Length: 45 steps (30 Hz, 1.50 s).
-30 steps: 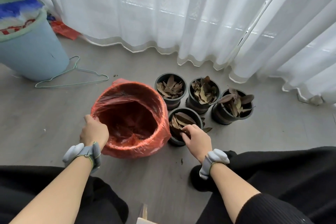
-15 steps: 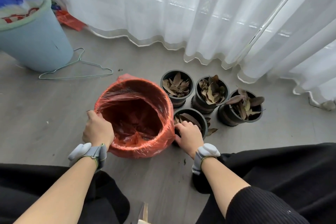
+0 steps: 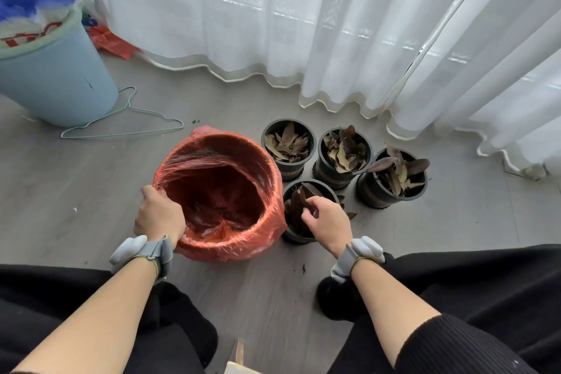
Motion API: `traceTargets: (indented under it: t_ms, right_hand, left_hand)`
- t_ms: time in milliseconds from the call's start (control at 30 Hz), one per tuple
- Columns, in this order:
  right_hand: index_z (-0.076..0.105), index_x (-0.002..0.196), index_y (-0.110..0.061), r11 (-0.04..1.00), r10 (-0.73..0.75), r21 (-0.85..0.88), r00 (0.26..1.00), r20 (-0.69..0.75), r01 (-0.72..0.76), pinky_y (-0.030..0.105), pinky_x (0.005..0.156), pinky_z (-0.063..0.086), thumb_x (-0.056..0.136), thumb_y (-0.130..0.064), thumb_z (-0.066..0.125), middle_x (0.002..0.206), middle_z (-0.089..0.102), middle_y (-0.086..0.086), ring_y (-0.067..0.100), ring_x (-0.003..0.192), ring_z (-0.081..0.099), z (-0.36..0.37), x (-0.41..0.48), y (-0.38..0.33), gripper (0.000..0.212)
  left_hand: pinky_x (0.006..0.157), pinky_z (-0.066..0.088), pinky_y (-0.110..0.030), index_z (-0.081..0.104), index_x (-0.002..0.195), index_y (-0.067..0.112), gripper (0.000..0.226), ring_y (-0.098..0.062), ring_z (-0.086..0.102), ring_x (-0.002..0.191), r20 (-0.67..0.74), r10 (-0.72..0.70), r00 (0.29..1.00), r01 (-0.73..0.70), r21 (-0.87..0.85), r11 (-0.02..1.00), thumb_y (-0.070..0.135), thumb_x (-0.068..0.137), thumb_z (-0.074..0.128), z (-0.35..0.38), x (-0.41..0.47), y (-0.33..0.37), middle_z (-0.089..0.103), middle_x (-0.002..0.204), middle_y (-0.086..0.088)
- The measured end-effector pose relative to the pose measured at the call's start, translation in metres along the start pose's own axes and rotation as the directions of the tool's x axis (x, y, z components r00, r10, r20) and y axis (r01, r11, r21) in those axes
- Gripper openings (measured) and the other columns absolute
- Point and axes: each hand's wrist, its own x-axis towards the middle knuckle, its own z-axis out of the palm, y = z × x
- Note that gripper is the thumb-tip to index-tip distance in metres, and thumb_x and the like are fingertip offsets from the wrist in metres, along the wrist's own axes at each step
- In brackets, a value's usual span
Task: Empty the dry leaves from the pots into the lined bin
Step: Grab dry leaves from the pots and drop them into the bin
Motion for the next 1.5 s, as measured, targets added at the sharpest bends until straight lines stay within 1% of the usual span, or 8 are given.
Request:
traceTargets:
  t_ms: [233, 400, 600, 767, 933, 1033, 1267, 1500]
  right_hand:
    - [0.071, 0.094, -0.016, 0.97, 0.013, 0.245, 1.0, -0.003, -0.012, 0.033, 0.069, 0.054, 0.087, -0.023, 0.062, 0.072, 0.067, -0.006, 0.012, 0.065, 0.062, -0.025, -0.009, -0.001, 0.014]
    - [0.071, 0.09, -0.023, 0.875, 0.086, 0.484, 0.988, -0.126, -0.015, 0.018, 0.063, 0.047, 0.088, -0.021, 0.066, 0.071, 0.069, -0.011, -0.001, 0.062, 0.061, -0.05, -0.004, -0.017, 0.006]
    - [0.072, 0.1, -0.02, 0.781, -0.116, 0.603, 0.987, -0.115, 0.162, 0.025, 0.056, 0.051, 0.089, -0.026, 0.066, 0.076, 0.071, -0.001, 0.009, 0.058, 0.058, -0.056, 0.004, -0.092, 0.014]
    - [0.071, 0.1, -0.024, 0.825, -0.245, 0.512, 0.968, -0.06, 0.241, 0.019, 0.066, 0.051, 0.086, -0.033, 0.069, 0.081, 0.07, -0.011, 0.004, 0.066, 0.058, -0.027, 0.009, -0.118, 0.017]
    - [0.066, 0.107, -0.022, 0.939, 0.083, 0.342, 0.991, -0.11, -0.041, 0.031, 0.081, 0.055, 0.092, -0.025, 0.056, 0.094, 0.07, -0.009, 0.008, 0.087, 0.065, -0.017, 0.028, -0.051, 0.019]
    - [0.059, 0.12, -0.016, 0.959, 0.223, 0.176, 0.975, 0.022, -0.223, 0.035, 0.091, 0.05, 0.089, -0.022, 0.057, 0.112, 0.065, 0.003, 0.02, 0.104, 0.062, 0.0, 0.027, -0.011, 0.032]
    - [0.042, 0.139, -0.019, 0.977, 0.174, -0.148, 0.974, 0.146, -0.152, 0.039, 0.09, 0.05, 0.082, -0.049, 0.065, 0.134, 0.047, 0.004, 0.023, 0.125, 0.047, 0.033, 0.024, -0.01, 0.069]
    - [0.049, 0.133, -0.019, 0.965, 0.102, -0.259, 0.972, 0.212, -0.044, 0.039, 0.089, 0.051, 0.089, -0.045, 0.058, 0.129, 0.053, 0.004, 0.025, 0.119, 0.051, 0.037, 0.034, -0.016, 0.052]
  left_hand:
    - [0.071, 0.034, -0.045, 0.037, 0.103, 0.007, 0.013, -0.053, 0.054, 0.098, 0.083, -0.025, 0.996, 0.024, 0.013, 1.0, 0.019, 0.098, 0.036, -0.005, 0.002, -0.002, 0.058, 0.109, -0.034]
    - [0.071, 0.036, -0.045, 0.039, 0.108, 0.003, 0.017, -0.053, 0.055, 0.098, 0.086, -0.021, 0.996, 0.021, -0.003, 1.0, 0.015, 0.097, 0.037, -0.007, -0.005, -0.001, 0.058, 0.11, -0.032]
    - [0.068, 0.034, -0.045, 0.034, 0.099, 0.008, 0.019, -0.049, 0.056, 0.091, 0.06, 0.031, 0.998, -0.025, -0.088, 0.996, 0.025, 0.102, 0.028, -0.006, -0.012, -0.004, 0.058, 0.106, -0.031]
    - [0.067, 0.035, -0.043, 0.034, 0.097, 0.011, 0.018, -0.048, 0.057, 0.088, 0.049, 0.028, 0.998, -0.023, -0.093, 0.995, 0.028, 0.101, 0.029, -0.007, -0.009, -0.001, 0.06, 0.101, -0.031]
    - [0.067, 0.037, -0.043, 0.036, 0.1, 0.009, 0.019, -0.047, 0.057, 0.086, 0.044, 0.013, 0.999, -0.01, -0.087, 0.996, 0.027, 0.102, 0.03, -0.005, -0.008, 0.0, 0.06, 0.099, -0.03]
    - [0.067, 0.037, -0.044, 0.036, 0.101, 0.009, 0.019, -0.047, 0.057, 0.085, 0.026, 0.006, 1.0, -0.004, -0.077, 0.997, 0.027, 0.103, 0.029, -0.004, -0.008, -0.001, 0.06, 0.098, -0.03]
    - [0.064, 0.035, -0.043, 0.037, 0.101, 0.01, 0.018, -0.047, 0.056, 0.084, 0.005, 0.001, 1.0, -0.001, -0.066, 0.998, 0.027, 0.103, 0.03, 0.002, -0.005, -0.002, 0.06, 0.097, -0.03]
    - [0.062, 0.034, -0.043, 0.035, 0.098, 0.012, 0.016, -0.046, 0.056, 0.08, -0.021, -0.004, 1.0, 0.003, -0.053, 0.999, 0.027, 0.103, 0.032, 0.003, -0.004, -0.002, 0.061, 0.094, -0.029]
